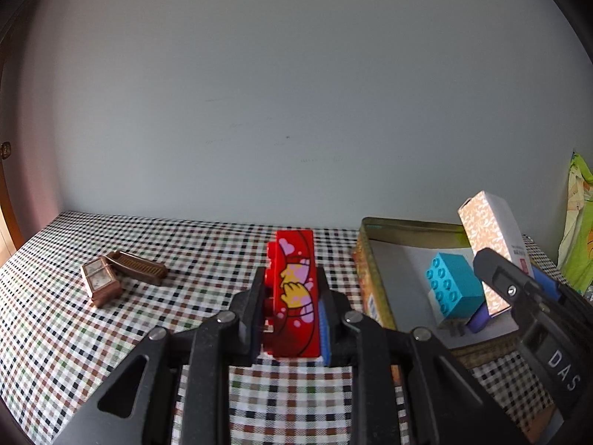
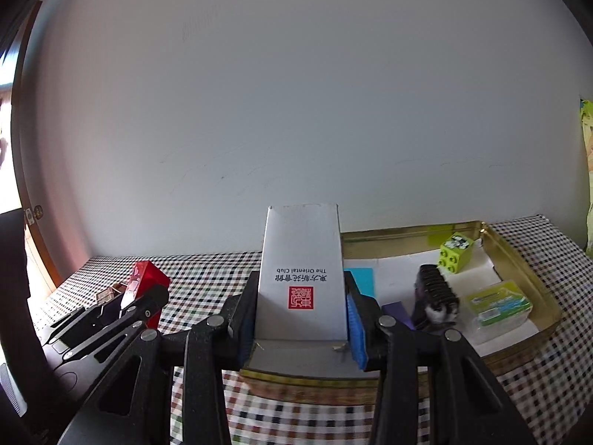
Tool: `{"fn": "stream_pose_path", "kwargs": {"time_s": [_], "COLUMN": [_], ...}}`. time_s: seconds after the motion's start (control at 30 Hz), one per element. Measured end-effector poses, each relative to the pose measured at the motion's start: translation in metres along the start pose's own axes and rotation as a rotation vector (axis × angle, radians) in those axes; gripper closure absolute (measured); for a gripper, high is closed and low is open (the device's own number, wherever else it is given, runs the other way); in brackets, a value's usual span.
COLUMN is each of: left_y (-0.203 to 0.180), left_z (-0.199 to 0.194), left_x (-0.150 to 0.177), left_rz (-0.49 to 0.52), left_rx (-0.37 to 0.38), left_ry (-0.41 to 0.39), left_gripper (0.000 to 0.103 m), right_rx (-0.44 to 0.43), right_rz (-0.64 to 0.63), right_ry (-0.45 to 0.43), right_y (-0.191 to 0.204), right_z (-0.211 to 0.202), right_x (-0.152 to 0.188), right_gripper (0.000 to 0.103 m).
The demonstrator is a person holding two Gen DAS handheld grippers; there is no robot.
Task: Organize rigid objects
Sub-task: 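Lift and carry the red block and white box over the gold tin, then lower and release the red block and white box into the gold tin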
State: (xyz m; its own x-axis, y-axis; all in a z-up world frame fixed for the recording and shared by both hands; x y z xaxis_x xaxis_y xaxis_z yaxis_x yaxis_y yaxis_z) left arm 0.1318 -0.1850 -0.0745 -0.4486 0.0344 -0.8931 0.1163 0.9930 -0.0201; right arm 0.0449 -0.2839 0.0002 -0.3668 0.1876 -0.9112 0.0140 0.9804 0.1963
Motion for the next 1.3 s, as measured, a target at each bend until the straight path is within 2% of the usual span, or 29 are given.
{"fn": "stream_pose_path", "kwargs": {"time_s": [0.73,1.0,1.3], "left_y": [-0.090,-0.112,-0.124], "left_z": [0.006,0.008,0.014], "left_x": [-0.009,-0.010,-0.015], "left_rz": [0.067,0.085,0.090], "left_rx": [0.083,0.083,0.059], "left_ry": [-0.013,-0.032,-0.072], "left_gripper": [0.082,0.082,0.082], "right_rx": [0.174,0.231,0.266], "right_rz": [0.010,0.018,-0.024], "right_ry": [-0.053,-0.058,-0.061], "right_y": [-0.098,-0.131,-0.143], "right_z": [-0.023,-0.020,-0.012], "right_x": [-0.023,-0.027,-0.027], "right_gripper": [0.059,0.059,0.059]}}
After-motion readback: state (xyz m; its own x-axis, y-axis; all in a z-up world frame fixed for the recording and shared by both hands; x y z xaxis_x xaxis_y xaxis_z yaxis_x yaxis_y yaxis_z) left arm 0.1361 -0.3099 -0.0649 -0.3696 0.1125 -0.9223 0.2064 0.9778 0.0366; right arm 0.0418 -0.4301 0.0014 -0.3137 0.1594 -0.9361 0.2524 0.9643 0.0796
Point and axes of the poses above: each gripper's, at about its wrist camera, not at the fingertips, and z roughly the way its jaws point, y to its left, x to its underside, the point moved 8 cm from there along z, roughly the way its jaws point, and after that the axes turned 7 degrees about -x, right-handed, at the moved point
